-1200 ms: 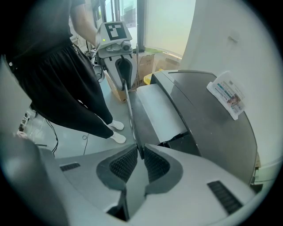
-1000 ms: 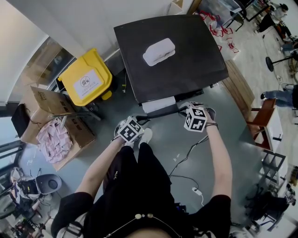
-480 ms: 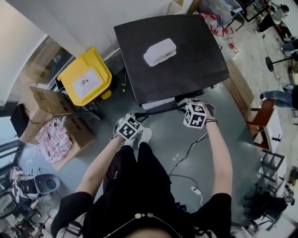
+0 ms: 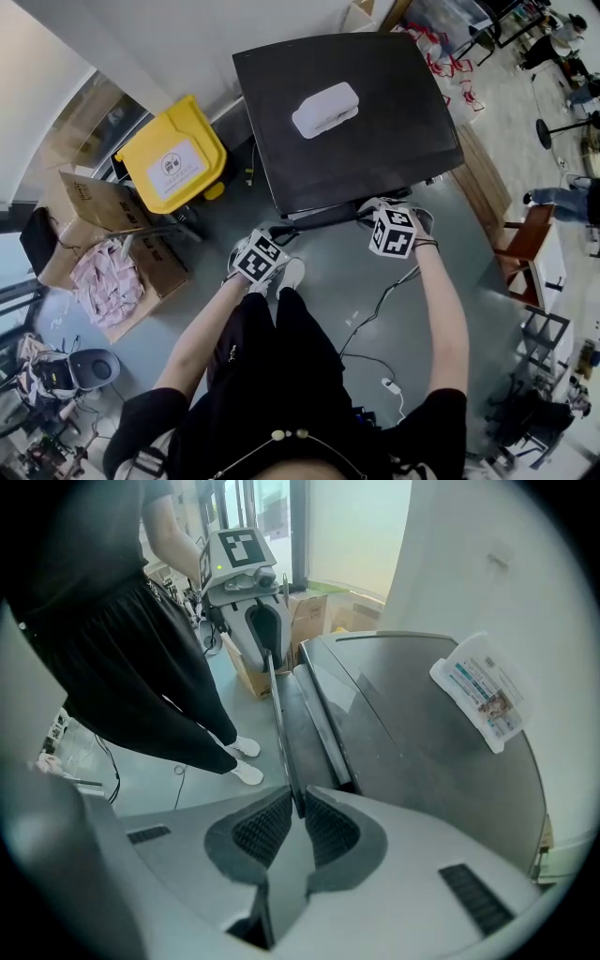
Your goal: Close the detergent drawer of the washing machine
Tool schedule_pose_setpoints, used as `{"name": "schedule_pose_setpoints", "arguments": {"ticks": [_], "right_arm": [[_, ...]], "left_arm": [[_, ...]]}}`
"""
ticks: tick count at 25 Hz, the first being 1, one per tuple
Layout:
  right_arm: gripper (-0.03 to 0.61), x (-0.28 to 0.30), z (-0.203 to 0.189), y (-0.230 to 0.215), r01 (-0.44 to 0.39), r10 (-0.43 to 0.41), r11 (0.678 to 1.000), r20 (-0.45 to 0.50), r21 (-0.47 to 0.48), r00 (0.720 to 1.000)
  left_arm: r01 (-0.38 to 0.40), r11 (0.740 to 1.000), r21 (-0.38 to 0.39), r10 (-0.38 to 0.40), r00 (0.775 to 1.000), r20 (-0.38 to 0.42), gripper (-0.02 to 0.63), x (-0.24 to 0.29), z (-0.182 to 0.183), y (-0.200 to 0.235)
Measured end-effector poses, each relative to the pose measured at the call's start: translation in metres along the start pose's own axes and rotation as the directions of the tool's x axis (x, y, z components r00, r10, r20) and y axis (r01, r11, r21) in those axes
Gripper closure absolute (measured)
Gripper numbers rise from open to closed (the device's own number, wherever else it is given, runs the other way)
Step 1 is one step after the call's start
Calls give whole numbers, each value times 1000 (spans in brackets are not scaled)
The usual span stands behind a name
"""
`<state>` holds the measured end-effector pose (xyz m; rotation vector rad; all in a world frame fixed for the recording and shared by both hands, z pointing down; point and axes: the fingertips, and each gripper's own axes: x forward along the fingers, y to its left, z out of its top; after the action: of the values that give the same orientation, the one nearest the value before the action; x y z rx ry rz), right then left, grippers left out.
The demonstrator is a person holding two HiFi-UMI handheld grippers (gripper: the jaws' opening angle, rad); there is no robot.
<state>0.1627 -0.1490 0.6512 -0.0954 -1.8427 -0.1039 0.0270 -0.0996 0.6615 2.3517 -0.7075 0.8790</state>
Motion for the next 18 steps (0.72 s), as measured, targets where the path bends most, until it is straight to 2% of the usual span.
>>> {"name": "schedule_pose_setpoints", "arguments": {"ticks": [6, 12, 18], "right_arm": [[528, 2, 3, -8, 11, -11, 1000, 3, -4, 1000], [529, 1, 5, -10, 19, -19, 1000, 13, -16, 1000], [529, 3, 6, -12, 23, -22, 1000, 23, -8, 999]], "left_arm": [[-24, 999, -31, 24, 1000, 11, 542, 0, 2, 9], [-93, 993, -79, 92, 996, -20, 531, -4, 1, 12], [-126, 991, -40, 125, 992, -17, 531, -4, 1, 15]]}}
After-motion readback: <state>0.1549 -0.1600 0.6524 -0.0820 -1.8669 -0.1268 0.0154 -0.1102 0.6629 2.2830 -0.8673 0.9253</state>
